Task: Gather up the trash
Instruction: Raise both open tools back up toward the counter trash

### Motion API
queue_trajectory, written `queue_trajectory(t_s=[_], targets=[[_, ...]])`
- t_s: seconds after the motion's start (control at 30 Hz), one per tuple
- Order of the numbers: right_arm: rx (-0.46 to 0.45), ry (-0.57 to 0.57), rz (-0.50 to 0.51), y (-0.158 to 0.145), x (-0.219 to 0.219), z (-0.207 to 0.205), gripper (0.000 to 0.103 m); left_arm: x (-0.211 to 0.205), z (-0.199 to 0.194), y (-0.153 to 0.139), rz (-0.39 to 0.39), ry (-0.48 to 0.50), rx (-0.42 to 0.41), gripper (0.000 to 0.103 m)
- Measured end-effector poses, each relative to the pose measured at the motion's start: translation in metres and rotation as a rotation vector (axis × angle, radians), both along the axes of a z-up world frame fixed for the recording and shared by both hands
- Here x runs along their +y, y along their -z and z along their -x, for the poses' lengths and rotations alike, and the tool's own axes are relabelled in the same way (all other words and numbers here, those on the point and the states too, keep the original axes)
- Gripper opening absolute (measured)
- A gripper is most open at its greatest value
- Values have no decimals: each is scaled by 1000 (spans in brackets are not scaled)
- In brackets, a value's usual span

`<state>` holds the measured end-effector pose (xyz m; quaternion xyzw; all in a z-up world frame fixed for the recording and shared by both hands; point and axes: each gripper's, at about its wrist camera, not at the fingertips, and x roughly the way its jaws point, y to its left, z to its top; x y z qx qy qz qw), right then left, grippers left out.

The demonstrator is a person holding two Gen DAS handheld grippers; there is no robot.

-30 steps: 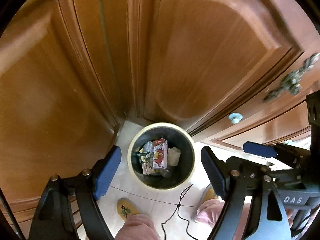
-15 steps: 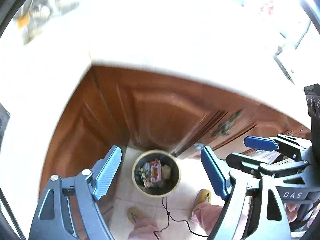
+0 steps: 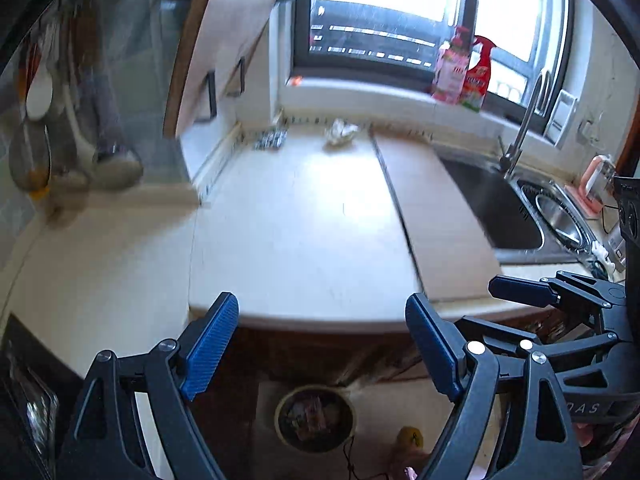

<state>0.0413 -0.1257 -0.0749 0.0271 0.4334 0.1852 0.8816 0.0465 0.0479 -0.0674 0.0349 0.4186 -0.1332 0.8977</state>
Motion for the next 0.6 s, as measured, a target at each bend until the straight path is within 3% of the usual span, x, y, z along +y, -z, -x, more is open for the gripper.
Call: queue_trajectory(t_s=[0.23,0.6], targets=[[-104,76,39,-62,-9,-19,64,-13,-39,-48,-11,55,-67,88],[-108,187,89,-97,-27,-82,64,-37,-104,-94,-70,119,-151,92]])
